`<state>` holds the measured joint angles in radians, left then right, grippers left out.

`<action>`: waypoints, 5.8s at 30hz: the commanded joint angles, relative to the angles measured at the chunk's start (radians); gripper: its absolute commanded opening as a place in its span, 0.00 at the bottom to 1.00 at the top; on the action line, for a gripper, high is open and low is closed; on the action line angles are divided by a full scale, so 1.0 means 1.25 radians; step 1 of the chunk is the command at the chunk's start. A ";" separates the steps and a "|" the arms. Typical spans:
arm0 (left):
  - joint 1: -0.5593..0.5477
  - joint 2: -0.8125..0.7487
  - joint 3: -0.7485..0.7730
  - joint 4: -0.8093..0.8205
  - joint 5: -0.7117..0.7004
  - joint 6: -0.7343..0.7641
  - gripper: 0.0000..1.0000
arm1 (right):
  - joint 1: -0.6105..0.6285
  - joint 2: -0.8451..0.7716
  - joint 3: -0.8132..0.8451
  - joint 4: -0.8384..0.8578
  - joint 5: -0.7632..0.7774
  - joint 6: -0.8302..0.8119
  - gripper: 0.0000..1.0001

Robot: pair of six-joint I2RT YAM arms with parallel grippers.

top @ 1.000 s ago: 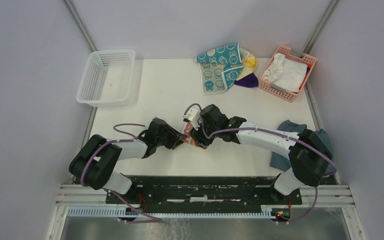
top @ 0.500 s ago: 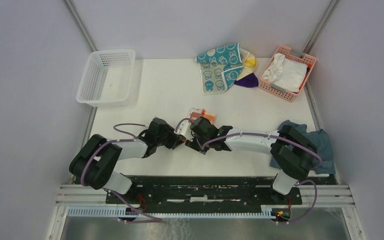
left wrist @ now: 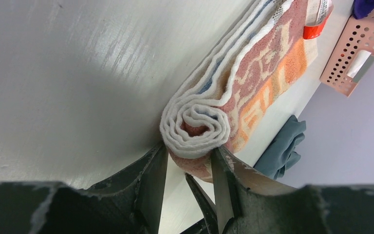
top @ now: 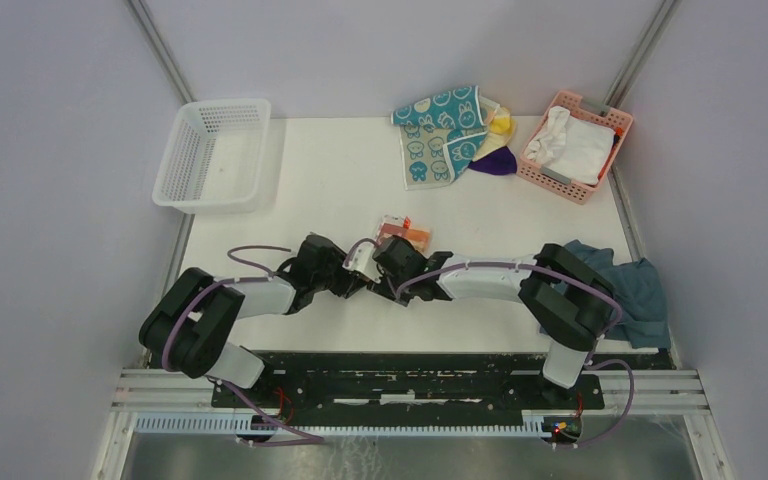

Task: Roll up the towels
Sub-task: Roll the towel at the center of the board.

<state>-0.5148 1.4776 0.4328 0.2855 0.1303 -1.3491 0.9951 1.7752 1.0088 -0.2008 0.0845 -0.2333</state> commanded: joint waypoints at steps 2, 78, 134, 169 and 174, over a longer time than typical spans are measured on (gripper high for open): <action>-0.002 0.031 -0.008 -0.120 -0.058 -0.019 0.49 | 0.002 0.066 0.014 -0.047 -0.028 0.016 0.44; 0.006 -0.026 -0.023 -0.161 -0.106 0.000 0.51 | 0.020 -0.015 0.095 -0.079 -0.069 0.079 0.49; 0.035 -0.040 0.073 -0.022 0.043 0.049 0.64 | -0.391 0.299 0.110 -0.051 -0.836 0.368 0.05; 0.027 -0.019 0.127 -0.323 -0.088 0.132 0.25 | -0.013 -0.120 0.070 -0.091 -0.002 0.151 0.54; 0.028 -0.045 0.124 -0.358 -0.102 0.128 0.26 | 0.085 -0.090 0.089 -0.071 0.100 0.135 0.55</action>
<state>-0.4801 1.4487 0.5793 -0.0517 0.0631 -1.2392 1.0431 1.6512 1.1080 -0.3546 0.0338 -0.0288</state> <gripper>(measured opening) 0.276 0.544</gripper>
